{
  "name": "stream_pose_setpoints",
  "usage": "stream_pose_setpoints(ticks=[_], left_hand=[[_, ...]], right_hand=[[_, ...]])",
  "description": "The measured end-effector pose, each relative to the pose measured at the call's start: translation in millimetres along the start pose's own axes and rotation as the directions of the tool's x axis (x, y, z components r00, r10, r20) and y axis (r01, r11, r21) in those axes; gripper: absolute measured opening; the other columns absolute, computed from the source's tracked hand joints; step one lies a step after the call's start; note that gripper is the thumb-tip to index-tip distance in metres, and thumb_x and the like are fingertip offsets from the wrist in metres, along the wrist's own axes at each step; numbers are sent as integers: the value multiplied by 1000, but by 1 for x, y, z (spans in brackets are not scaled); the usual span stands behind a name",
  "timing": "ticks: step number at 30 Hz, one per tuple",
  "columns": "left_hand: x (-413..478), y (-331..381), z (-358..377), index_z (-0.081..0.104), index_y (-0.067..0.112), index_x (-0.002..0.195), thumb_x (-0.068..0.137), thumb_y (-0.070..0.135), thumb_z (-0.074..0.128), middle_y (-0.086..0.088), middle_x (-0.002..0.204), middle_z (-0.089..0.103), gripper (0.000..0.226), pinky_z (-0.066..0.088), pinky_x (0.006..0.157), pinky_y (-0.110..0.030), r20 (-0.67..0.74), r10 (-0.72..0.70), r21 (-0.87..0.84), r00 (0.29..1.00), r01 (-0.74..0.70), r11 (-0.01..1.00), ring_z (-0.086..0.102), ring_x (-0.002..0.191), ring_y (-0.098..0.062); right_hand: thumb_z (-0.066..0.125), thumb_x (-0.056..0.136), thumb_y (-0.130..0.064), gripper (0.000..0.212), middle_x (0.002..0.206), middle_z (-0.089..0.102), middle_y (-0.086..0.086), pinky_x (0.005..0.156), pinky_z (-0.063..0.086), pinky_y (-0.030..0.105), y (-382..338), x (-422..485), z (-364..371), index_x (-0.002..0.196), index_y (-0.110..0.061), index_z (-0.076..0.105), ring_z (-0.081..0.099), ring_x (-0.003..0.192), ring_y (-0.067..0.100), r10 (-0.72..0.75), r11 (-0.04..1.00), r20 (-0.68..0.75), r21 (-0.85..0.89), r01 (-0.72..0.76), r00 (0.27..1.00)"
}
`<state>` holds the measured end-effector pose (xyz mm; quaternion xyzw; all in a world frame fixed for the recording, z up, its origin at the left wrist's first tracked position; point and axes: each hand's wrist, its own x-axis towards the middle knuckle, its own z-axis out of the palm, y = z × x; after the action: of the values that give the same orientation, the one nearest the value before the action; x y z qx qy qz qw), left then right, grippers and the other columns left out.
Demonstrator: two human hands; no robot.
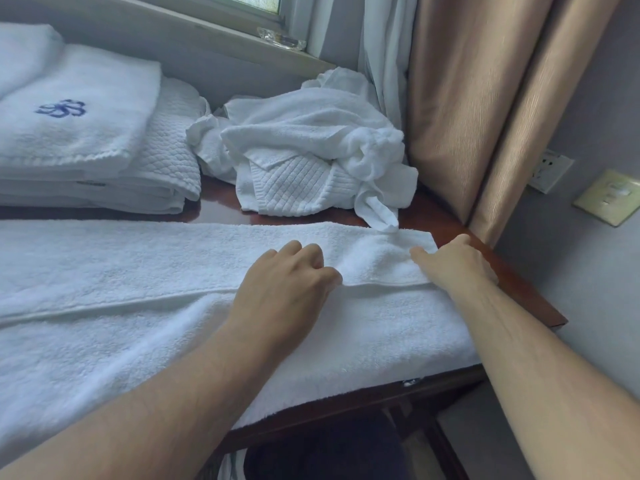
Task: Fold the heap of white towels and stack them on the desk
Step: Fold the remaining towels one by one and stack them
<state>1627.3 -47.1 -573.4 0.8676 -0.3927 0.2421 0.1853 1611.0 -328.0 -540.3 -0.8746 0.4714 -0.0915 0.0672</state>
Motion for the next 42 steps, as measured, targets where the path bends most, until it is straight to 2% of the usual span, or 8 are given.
stream_pose_setpoints(ticks=[7, 14, 18, 26, 29, 33, 39, 42], left_hand=[[1, -2, 0, 72, 36, 104, 95, 22, 65, 10, 92, 56, 19, 42, 69, -32, 5, -21, -21, 1000, 21, 1000, 47, 84, -16], [1, 0, -4, 74, 25, 92, 80, 9, 78, 1, 86, 57, 20, 41, 58, -35, -78, 112, 25, 991, -110, 994, 49, 73, -22], [0, -4, 0, 71, 35, 110, 103, 35, 48, 11, 99, 64, 24, 48, 67, -33, 30, 77, -45, 997, -75, 996, 56, 84, -16], [-2, -10, -4, 64, 41, 128, 106, 35, 40, 18, 120, 69, 33, 53, 87, -37, 120, 51, -161, 991, -31, 986, 63, 113, -11], [-9, -15, -4, 24, 41, 156, 105, 45, 23, 20, 160, 28, 51, 21, 122, -32, 331, 33, -151, 943, 18, 988, 25, 149, -4], [-20, -14, -7, -17, 38, 156, 99, 61, 8, 17, 163, -18, 66, -15, 121, -36, 515, 28, -88, 856, 20, 996, -19, 150, -4], [-16, 5, -22, 36, 42, 150, 103, 48, 36, 18, 155, 33, 47, 24, 117, -34, 328, 115, -196, 938, -52, 979, 26, 142, -9], [-19, 19, -33, 61, 41, 121, 100, 51, 38, 17, 124, 52, 32, 40, 92, -27, 241, 144, -229, 960, -87, 969, 46, 114, -10]], right_hand=[[68, 81, -45, 55, 104, 66, 8, 69, 48, 33, 1, 13, -12, 113, 0, 65, 64, 86, 25, -70, 961, 219, 275, 7, 973], [66, 85, -17, 52, 124, 63, 8, 89, 53, 42, 9, 14, 2, 135, -13, 55, 63, 105, 29, -119, 817, -100, 555, 155, 988], [63, 90, -22, 41, 101, 64, 2, 65, 46, 31, 17, 14, 13, 130, -25, 52, 65, 83, 24, -129, 871, -219, 442, 216, 967], [53, 94, -25, 23, 117, 59, 5, 96, 42, 45, -6, -11, 6, 115, -25, 63, 52, 111, 28, -397, 906, -340, 3, 424, 852], [49, 95, -45, 27, 115, 59, -8, 93, 46, 38, -4, -30, 13, 110, -29, 64, 54, 110, 16, -528, 832, -73, 158, 532, 846], [42, 98, -48, 41, 136, 52, -11, 109, 34, 38, 14, -45, 28, 133, -32, 57, 40, 129, 15, -593, 789, -55, 157, 594, 803], [44, 102, -39, 46, 150, 47, -8, 118, 29, 38, 21, -39, 10, 146, -25, 49, 36, 141, 14, -661, 748, 92, 161, 644, 745], [57, 98, -30, 27, 124, 62, -1, 105, 42, 43, 34, -66, 6, 122, -19, 65, 52, 120, 22, -707, 665, -163, 177, 725, 688]])
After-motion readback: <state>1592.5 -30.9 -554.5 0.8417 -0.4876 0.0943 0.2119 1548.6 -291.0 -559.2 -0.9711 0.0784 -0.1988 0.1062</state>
